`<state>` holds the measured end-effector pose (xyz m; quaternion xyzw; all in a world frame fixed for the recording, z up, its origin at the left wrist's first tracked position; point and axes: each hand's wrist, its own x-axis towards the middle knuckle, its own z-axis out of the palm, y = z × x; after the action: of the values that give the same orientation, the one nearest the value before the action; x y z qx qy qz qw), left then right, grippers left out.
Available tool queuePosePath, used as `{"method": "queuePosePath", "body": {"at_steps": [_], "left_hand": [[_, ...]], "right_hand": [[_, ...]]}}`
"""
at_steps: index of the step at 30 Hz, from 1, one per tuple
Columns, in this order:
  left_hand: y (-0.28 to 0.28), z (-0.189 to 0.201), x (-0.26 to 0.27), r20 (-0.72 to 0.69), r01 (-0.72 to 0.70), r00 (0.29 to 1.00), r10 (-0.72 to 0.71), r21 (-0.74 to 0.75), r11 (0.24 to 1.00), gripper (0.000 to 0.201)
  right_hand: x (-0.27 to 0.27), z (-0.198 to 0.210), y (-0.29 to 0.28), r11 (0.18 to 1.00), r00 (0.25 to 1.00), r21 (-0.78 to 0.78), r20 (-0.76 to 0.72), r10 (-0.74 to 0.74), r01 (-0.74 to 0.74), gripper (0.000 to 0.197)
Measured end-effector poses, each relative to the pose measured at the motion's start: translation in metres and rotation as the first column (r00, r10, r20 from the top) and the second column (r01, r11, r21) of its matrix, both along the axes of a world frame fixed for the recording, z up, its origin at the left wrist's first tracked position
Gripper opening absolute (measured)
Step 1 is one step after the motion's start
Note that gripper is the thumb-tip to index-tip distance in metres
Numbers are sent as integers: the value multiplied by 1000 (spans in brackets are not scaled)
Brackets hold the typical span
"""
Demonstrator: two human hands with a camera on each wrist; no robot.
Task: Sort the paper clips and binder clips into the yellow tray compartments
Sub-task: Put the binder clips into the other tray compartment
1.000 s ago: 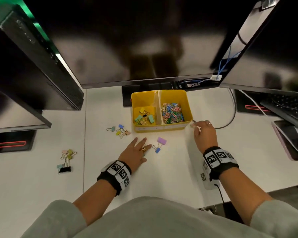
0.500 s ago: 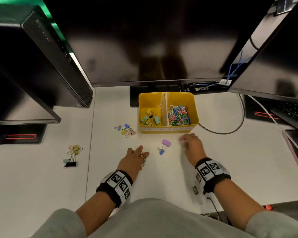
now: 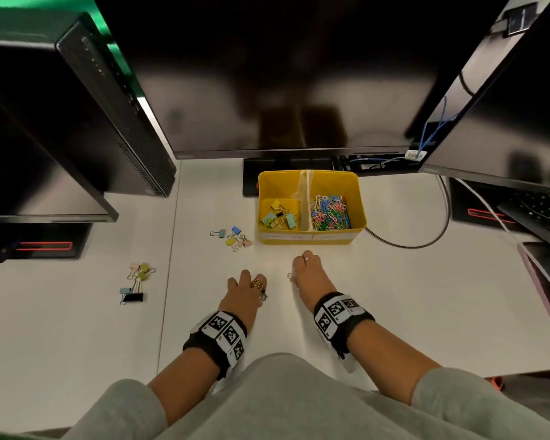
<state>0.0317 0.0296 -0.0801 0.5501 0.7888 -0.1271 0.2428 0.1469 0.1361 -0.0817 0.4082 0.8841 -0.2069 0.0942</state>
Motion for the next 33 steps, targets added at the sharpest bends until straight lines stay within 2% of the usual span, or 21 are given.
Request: {"method": "queuePosePath", "body": {"at_steps": [5,10,12,14,15,17,18,19,21,24,25,27,28,30,31,33], "left_hand": [[-2,-4,4,-40,39,998,-40,-33,999,55],[1,5,8,-26,-69,997,68,-13,998,55],[2,6,8,-51,-73,996,73,5,997,53],[4,7,6,-55,-79,995,80,8,997,50],[5,7,4,-48,-88,995,88,14,996,48],[8,8,0,-15,-112,994,112,28,993,48],[10,8,-2,13,-130,991,130,29,991,47],[11,8,-4,41,-151,988,149,36,988,46],[13,8,-9,72,-208,976,204,48,977,41],[12,7,-20,119,-325,941,318,42,945,35],[10,7,-26,163,-394,910,382,45,918,33],[5,8,-41,296,-517,826,481,54,854,29],[3,13,-50,368,-545,792,486,69,836,26],[3,30,-66,485,-578,750,451,149,802,11],[7,43,-72,524,-580,745,413,202,789,4],[26,72,-75,595,-564,747,295,335,755,9]], "right_hand": [[5,2,-5,996,996,49,58,75,-78,35],[9,4,-5,986,980,19,111,164,-167,42],[10,12,1,994,997,-78,33,74,-71,32],[12,23,8,970,995,-234,-59,-86,70,20],[14,30,11,932,980,-336,-94,-177,136,16],[14,47,16,800,928,-563,-147,-344,208,14],[13,56,19,751,903,-627,-174,-394,207,17],[11,67,23,737,886,-649,-209,-413,191,18],[3,88,33,786,876,-600,-289,-386,149,22],[-16,111,47,940,881,-289,-376,-286,182,25],[-23,113,51,958,888,-203,-375,-266,201,26],[-34,113,52,971,916,-154,-330,-227,185,33],[-39,111,50,979,936,-141,-298,-187,150,39],[-41,108,42,996,949,-4,-302,-89,92,42],[-39,109,37,993,937,76,-344,-63,95,40],[-32,111,31,976,889,137,-449,-90,168,31]]}}
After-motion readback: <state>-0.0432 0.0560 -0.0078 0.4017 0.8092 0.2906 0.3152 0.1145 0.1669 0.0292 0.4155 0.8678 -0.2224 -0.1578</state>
